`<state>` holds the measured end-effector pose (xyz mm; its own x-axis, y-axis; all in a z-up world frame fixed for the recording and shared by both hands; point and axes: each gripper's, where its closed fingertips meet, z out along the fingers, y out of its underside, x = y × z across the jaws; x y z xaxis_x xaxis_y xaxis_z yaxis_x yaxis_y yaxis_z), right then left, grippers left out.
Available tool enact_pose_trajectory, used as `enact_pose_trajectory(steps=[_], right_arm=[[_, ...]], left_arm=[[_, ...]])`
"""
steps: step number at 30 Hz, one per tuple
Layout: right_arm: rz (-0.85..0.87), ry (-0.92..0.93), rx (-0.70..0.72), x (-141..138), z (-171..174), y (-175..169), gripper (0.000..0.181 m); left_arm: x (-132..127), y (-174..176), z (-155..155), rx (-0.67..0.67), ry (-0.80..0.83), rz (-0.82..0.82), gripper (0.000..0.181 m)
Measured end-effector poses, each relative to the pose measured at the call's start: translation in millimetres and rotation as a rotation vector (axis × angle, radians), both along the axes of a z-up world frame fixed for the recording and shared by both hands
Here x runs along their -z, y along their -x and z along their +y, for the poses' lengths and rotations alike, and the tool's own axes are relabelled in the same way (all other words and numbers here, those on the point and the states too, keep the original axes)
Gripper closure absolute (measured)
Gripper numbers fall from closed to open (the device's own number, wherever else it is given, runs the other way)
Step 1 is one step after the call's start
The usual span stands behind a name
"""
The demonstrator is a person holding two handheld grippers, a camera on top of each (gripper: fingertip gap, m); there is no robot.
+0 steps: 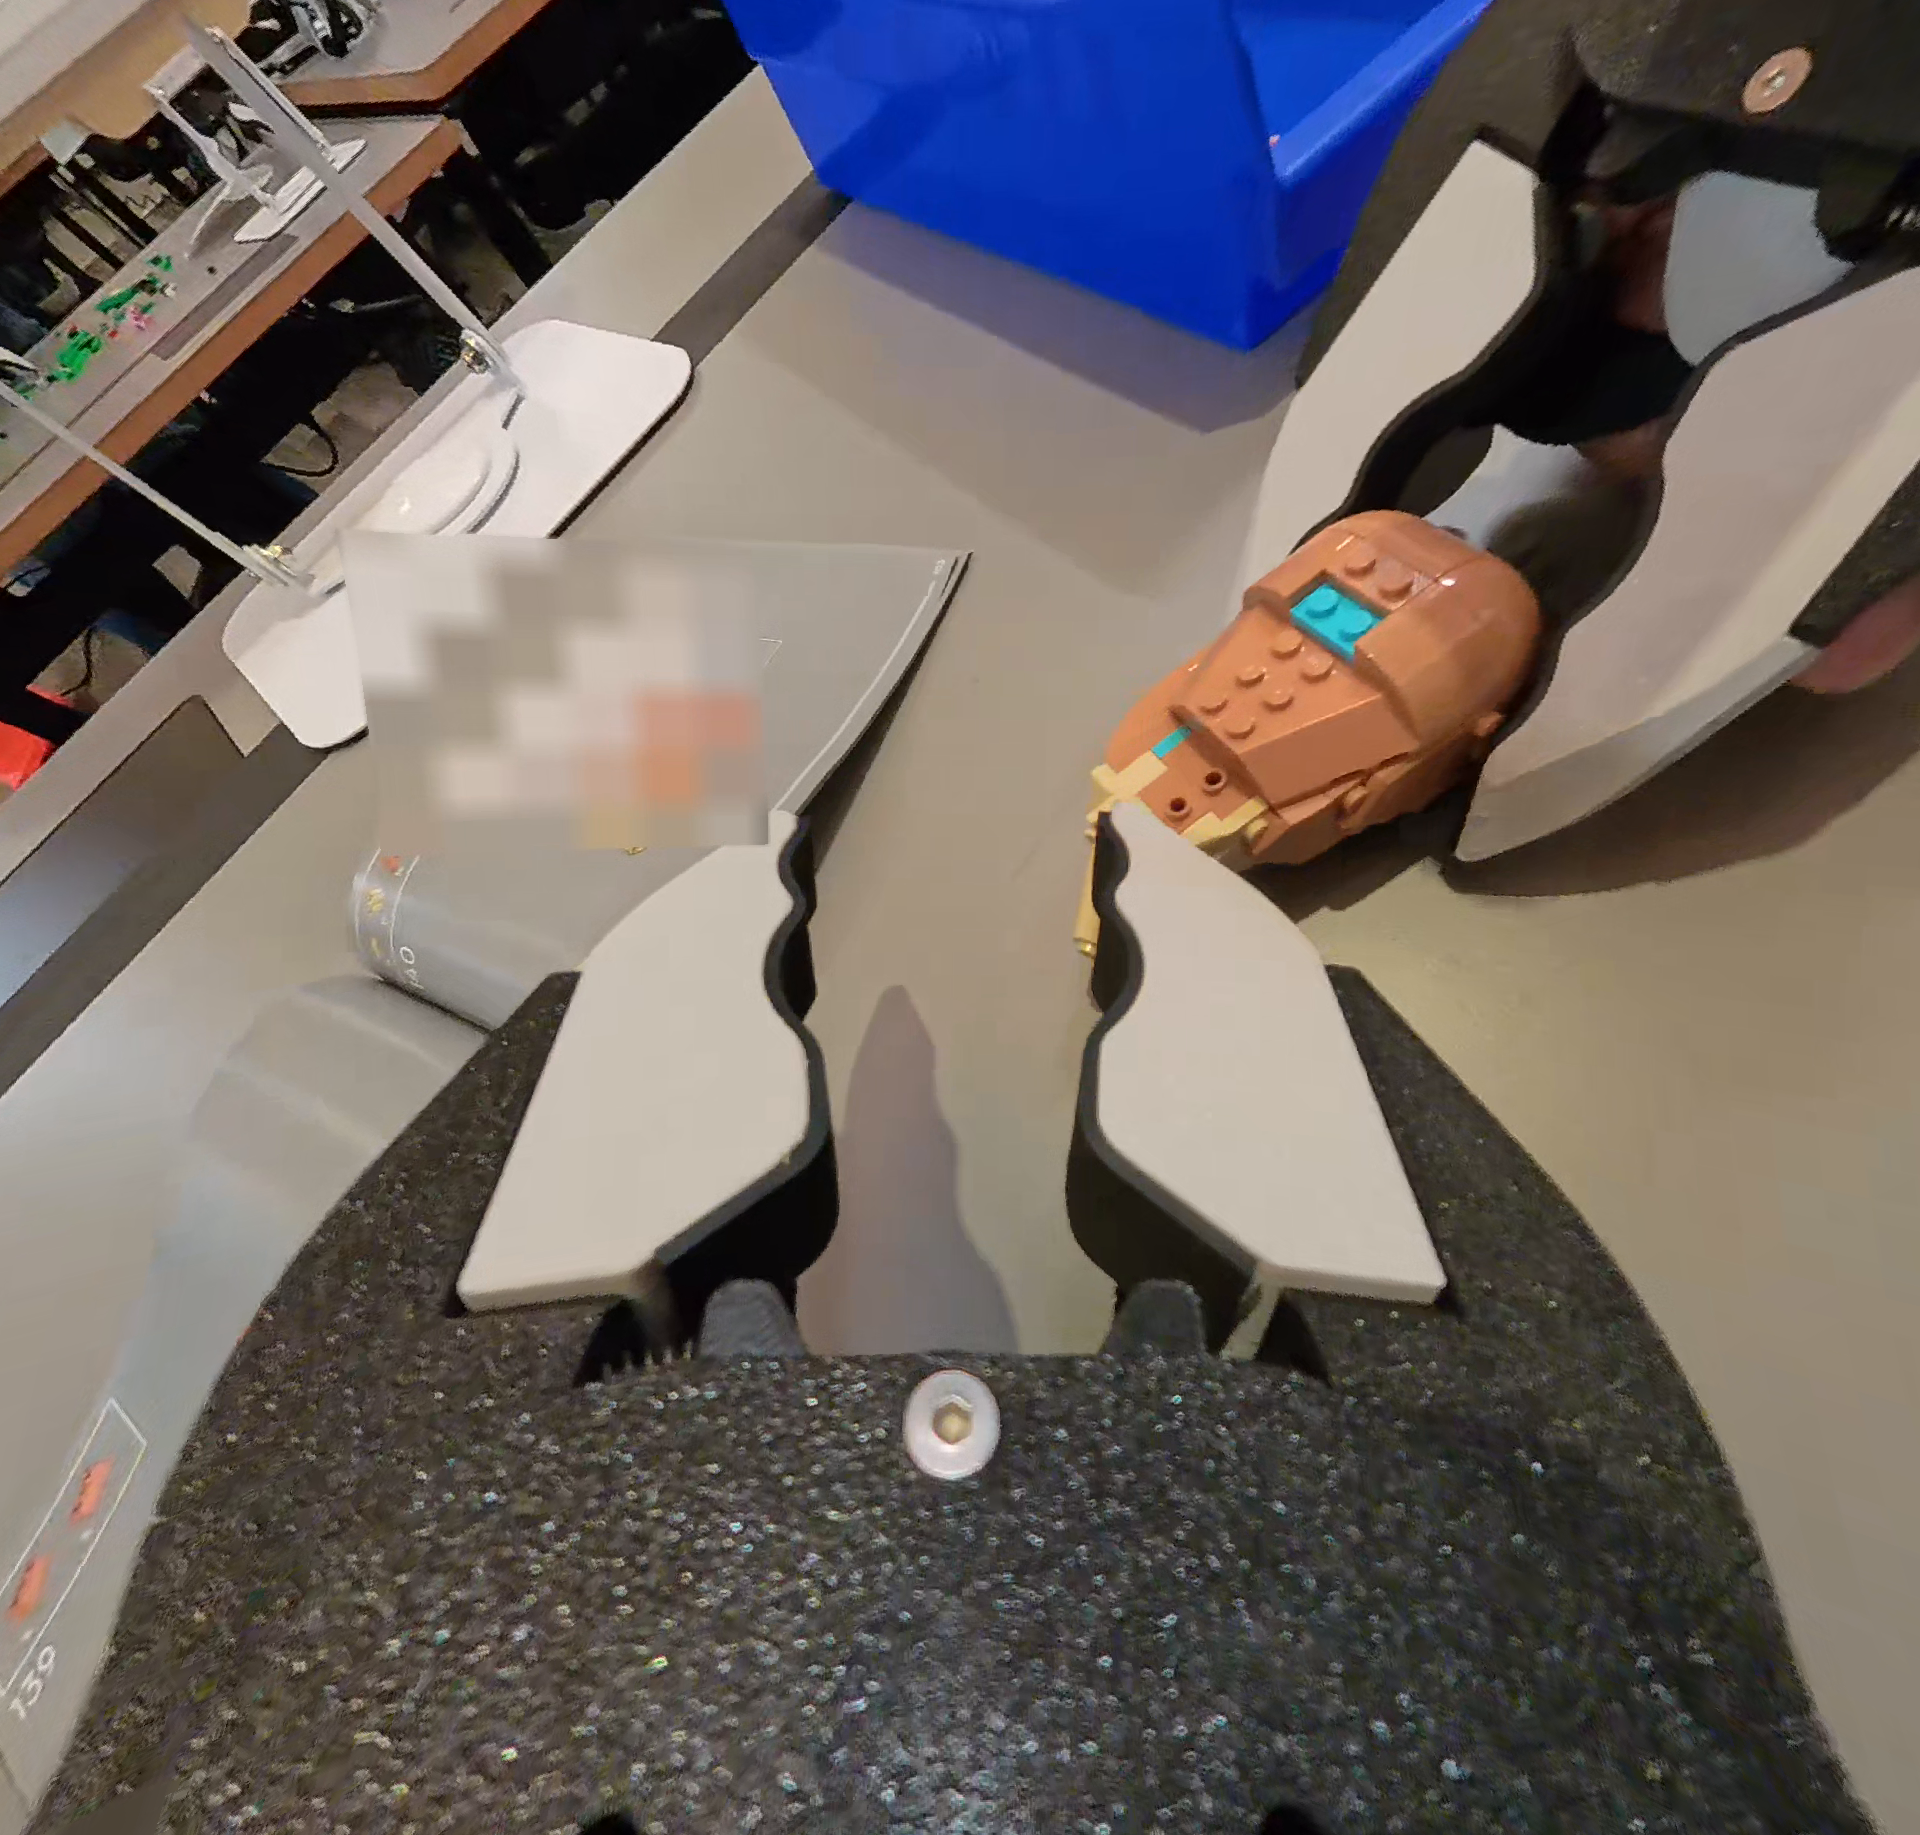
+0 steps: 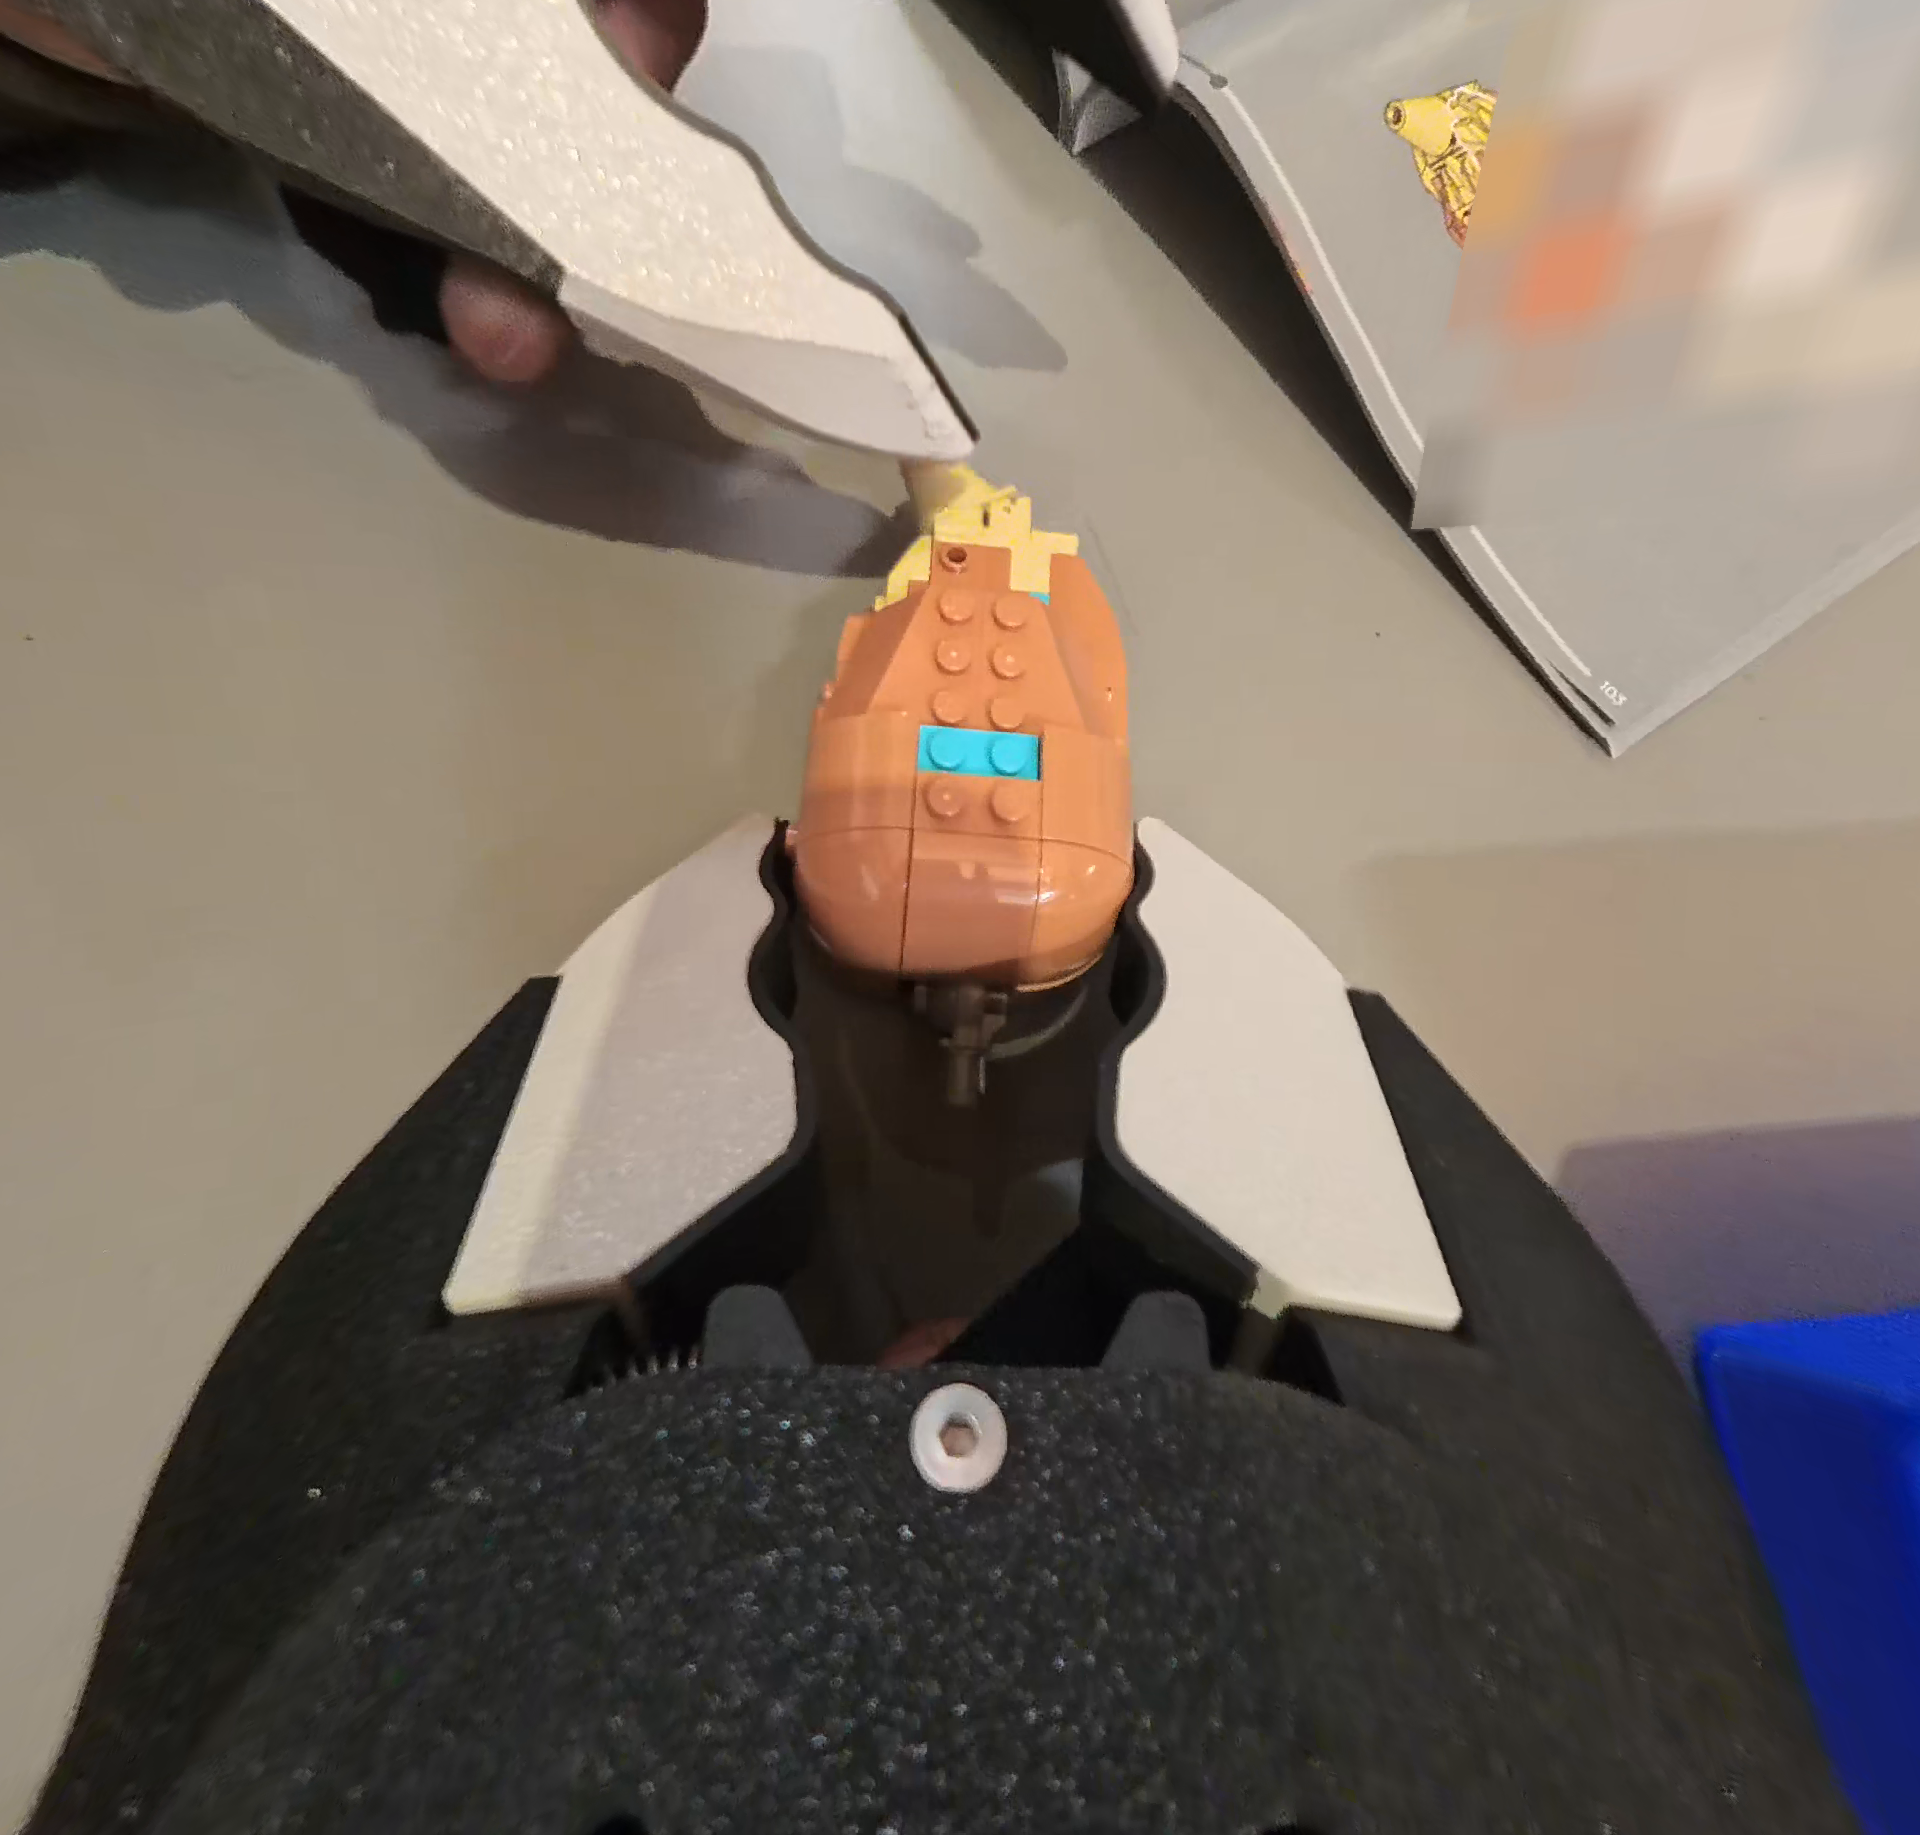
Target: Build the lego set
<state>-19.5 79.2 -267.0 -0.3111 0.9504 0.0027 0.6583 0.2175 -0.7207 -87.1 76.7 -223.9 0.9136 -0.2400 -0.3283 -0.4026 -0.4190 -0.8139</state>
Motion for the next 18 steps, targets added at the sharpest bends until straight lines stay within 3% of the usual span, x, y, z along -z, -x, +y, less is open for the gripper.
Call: enact_pose_trajectory(steps=[18], right_arm=[[-0.040, 0.005, -0.007, 4, 1, -11, 0.118]], left_arm=[[15, 2, 1, -0.004, 0.050, -0.023, 0.129]])
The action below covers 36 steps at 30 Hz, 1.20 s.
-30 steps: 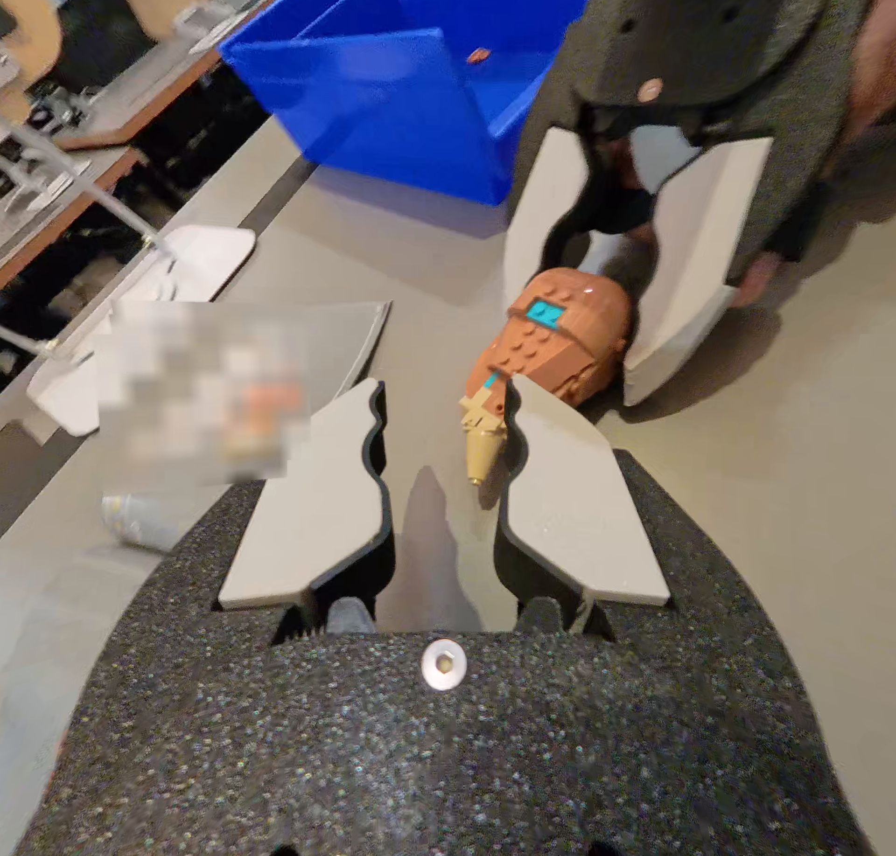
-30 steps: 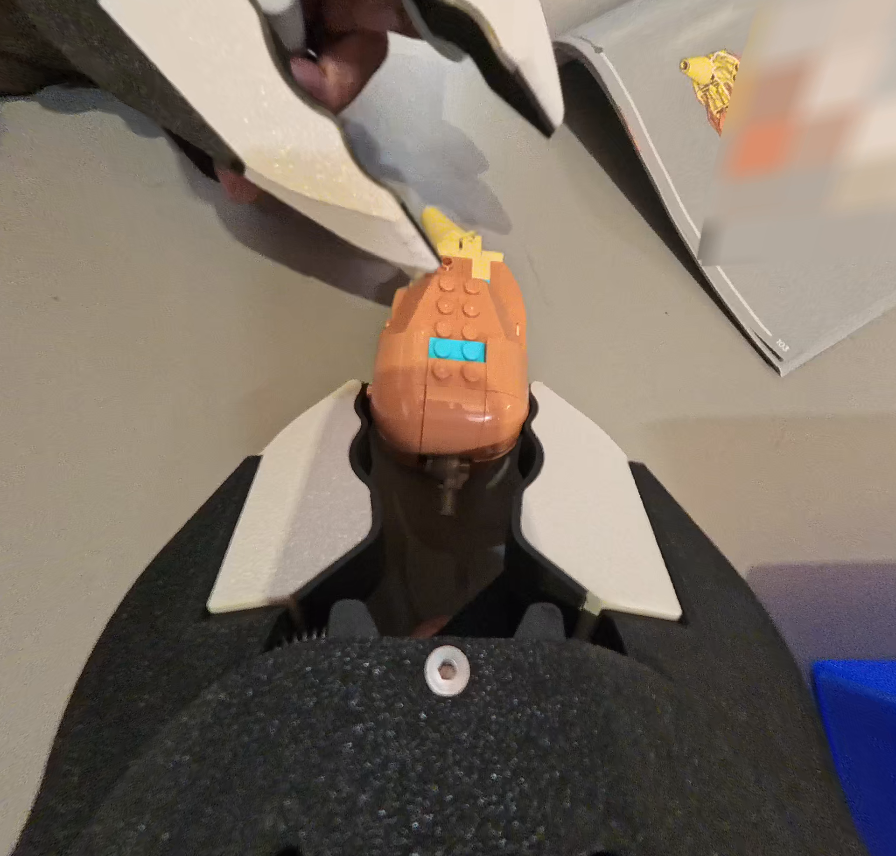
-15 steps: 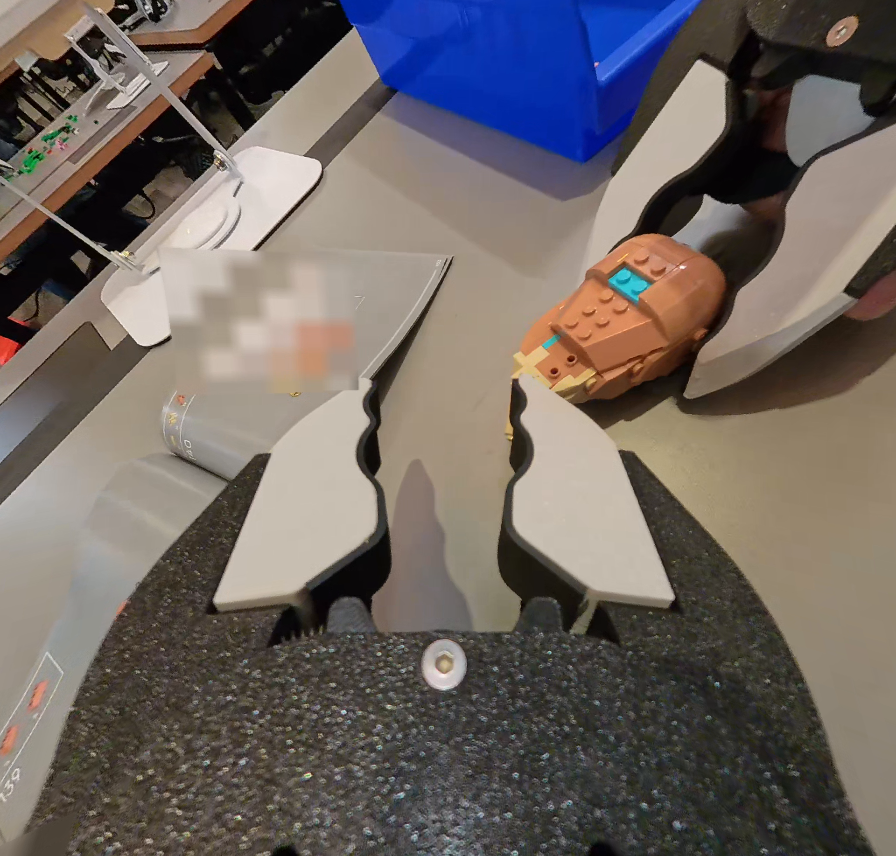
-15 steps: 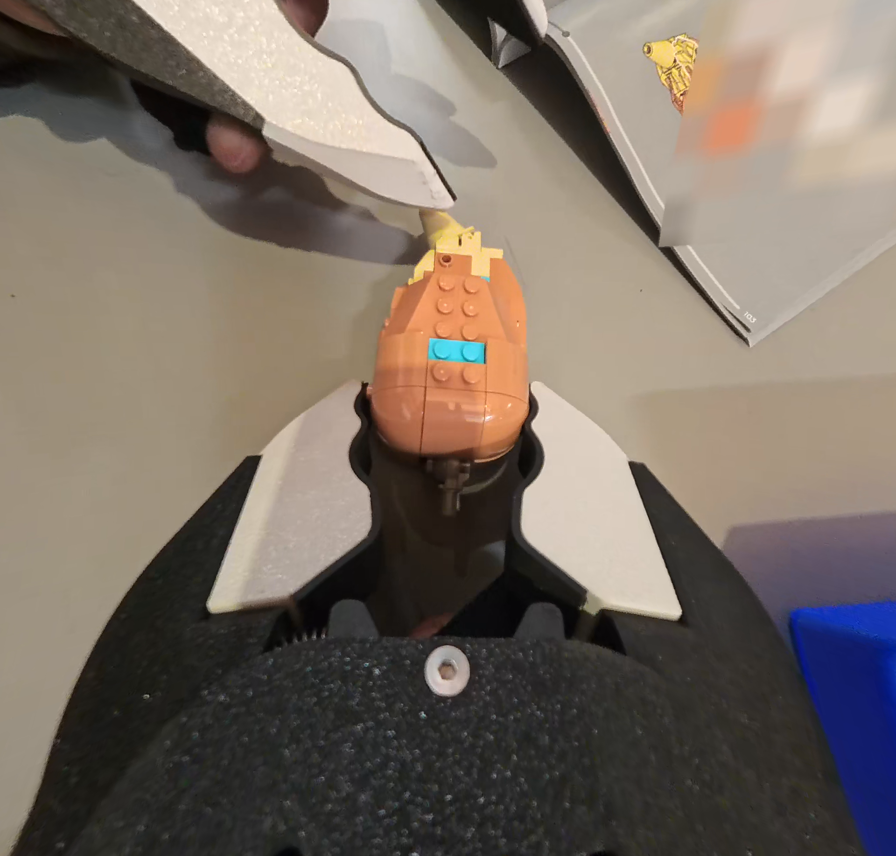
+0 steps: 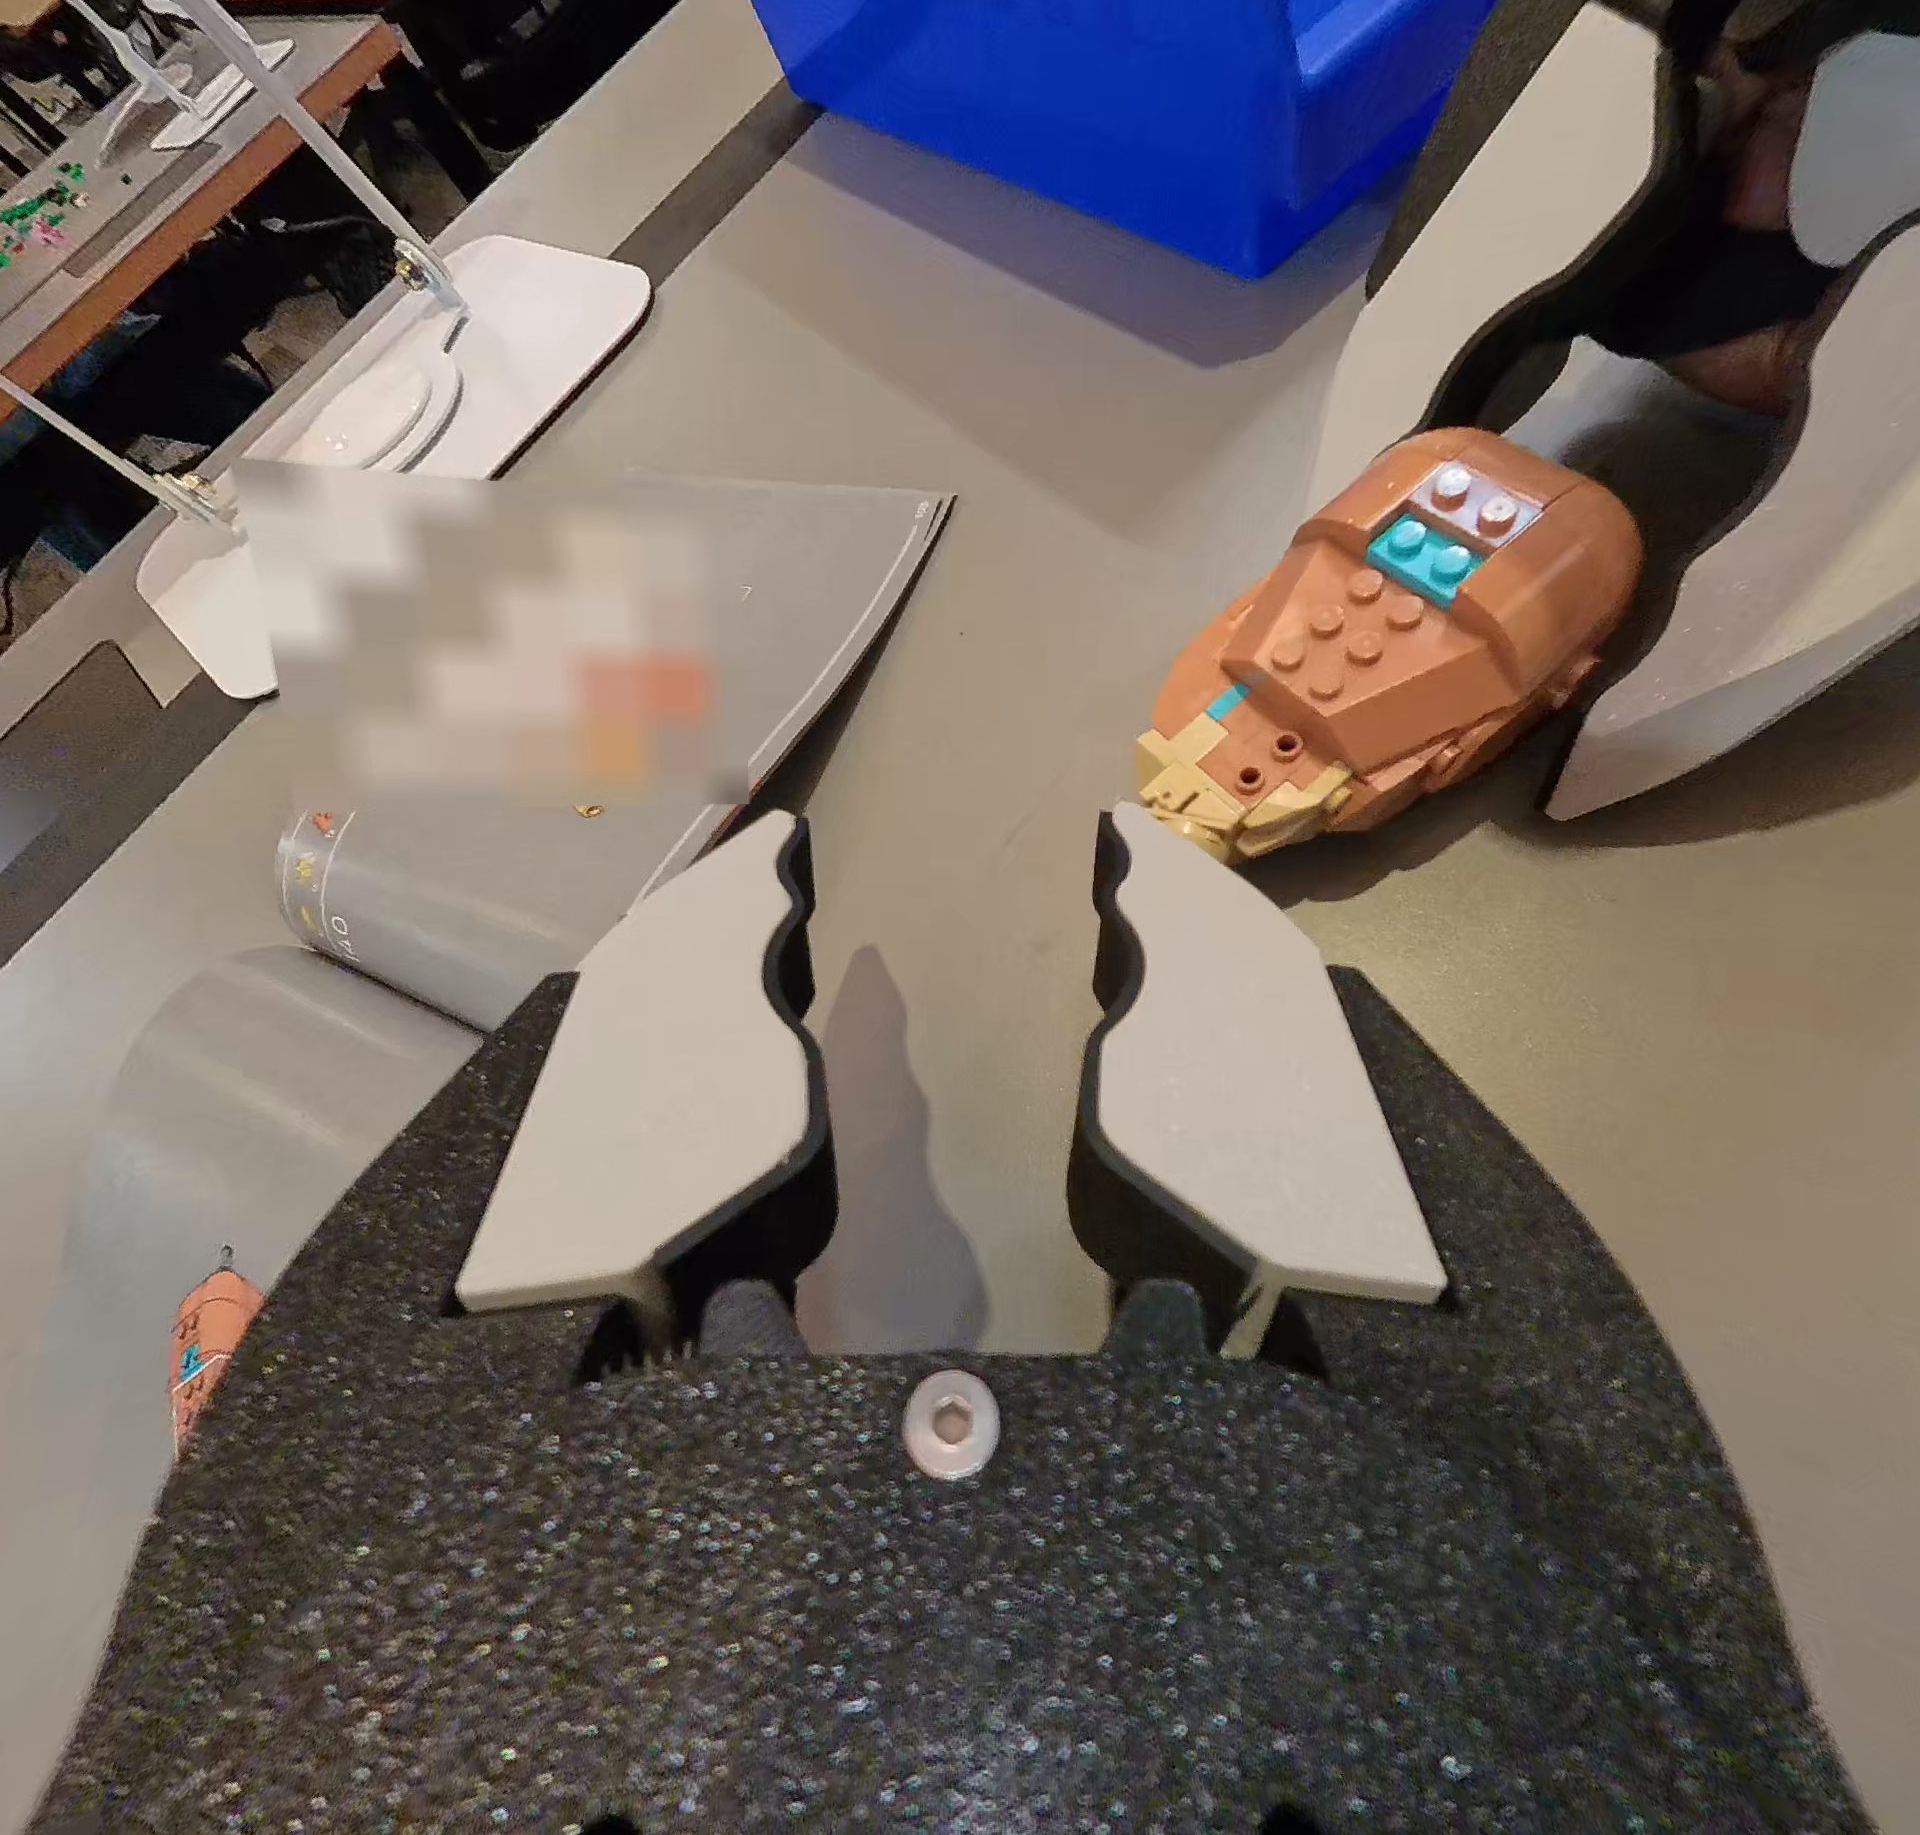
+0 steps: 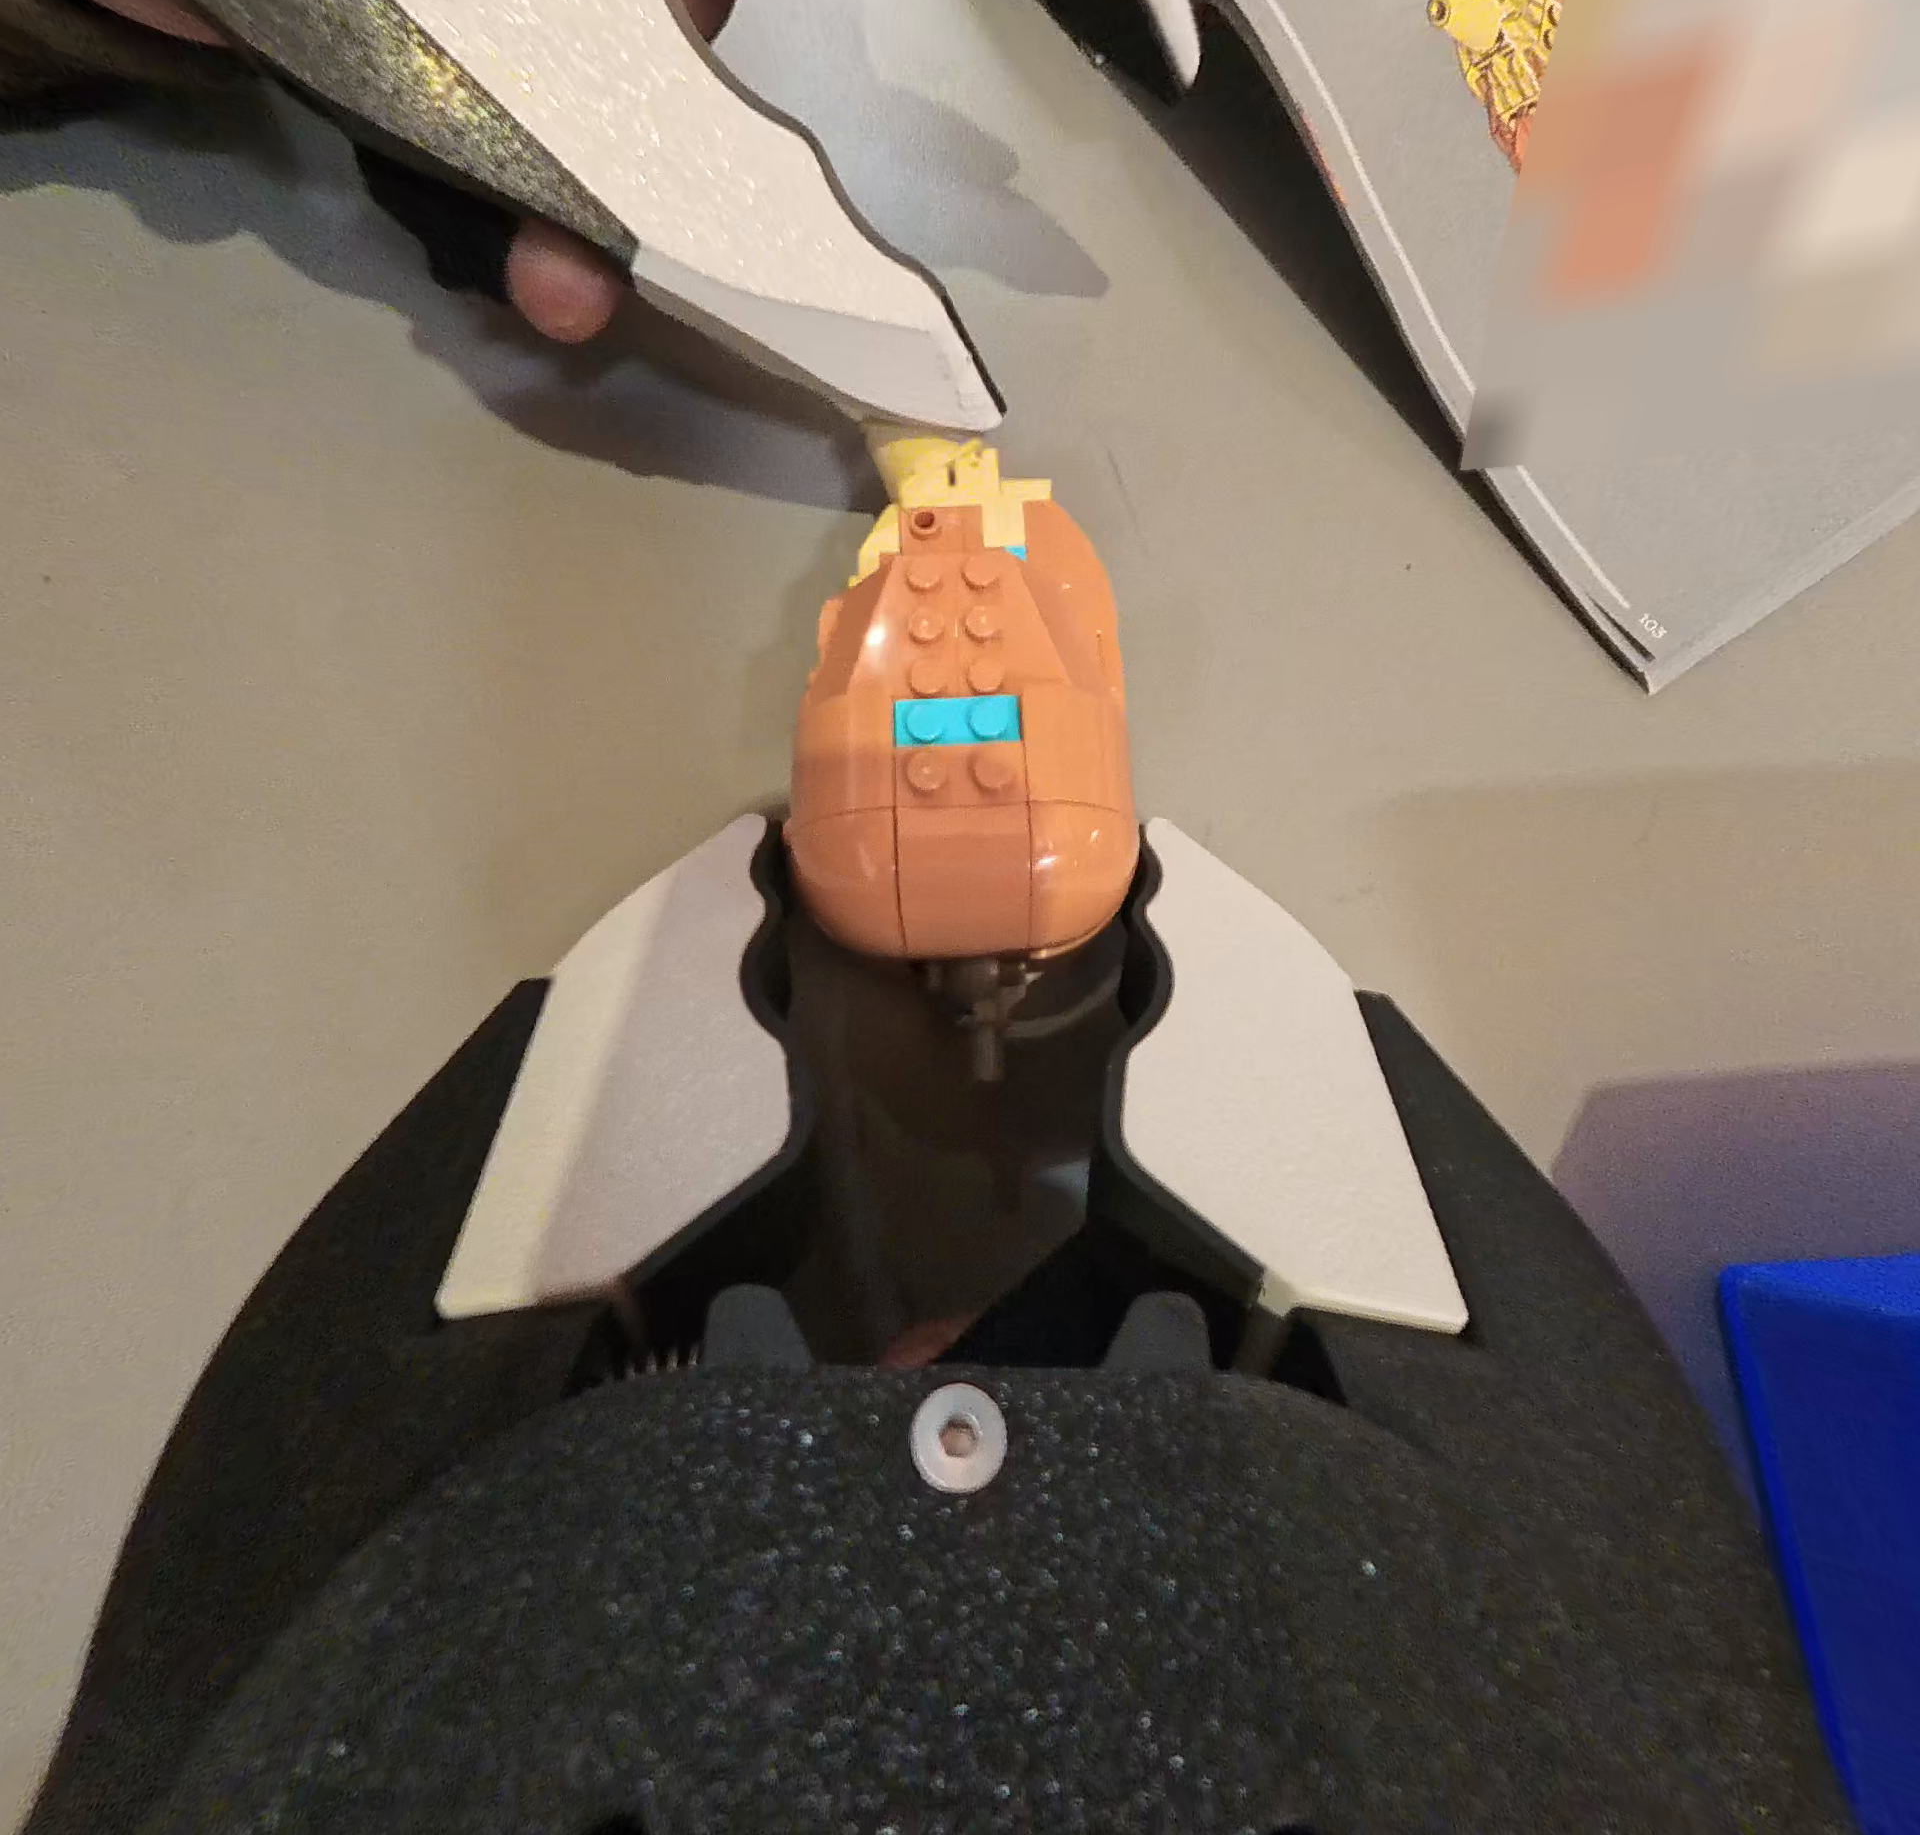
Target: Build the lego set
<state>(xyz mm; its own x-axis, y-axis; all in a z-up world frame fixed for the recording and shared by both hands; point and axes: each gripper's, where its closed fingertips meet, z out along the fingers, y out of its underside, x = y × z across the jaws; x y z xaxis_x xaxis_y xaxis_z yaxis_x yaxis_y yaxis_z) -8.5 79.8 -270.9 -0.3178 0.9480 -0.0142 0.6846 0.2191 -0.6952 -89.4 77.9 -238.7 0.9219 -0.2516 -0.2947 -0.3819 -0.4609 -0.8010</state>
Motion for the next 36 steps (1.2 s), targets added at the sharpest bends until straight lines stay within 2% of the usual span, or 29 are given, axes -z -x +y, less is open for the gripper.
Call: enact_pose_trajectory(steps=[9, 36], right_arm=[[0.030, 0.020, 0.008, -5, 6, -5, 0.114], [0.026, -0.029, 0.092, -4, 34, -18, 0.137]], left_arm=[[-7, -1, 0, 0.027, -0.023, -0.019, 0.124], [-11, 11, 5, -0.056, -0.082, -0.185, 0.130]])
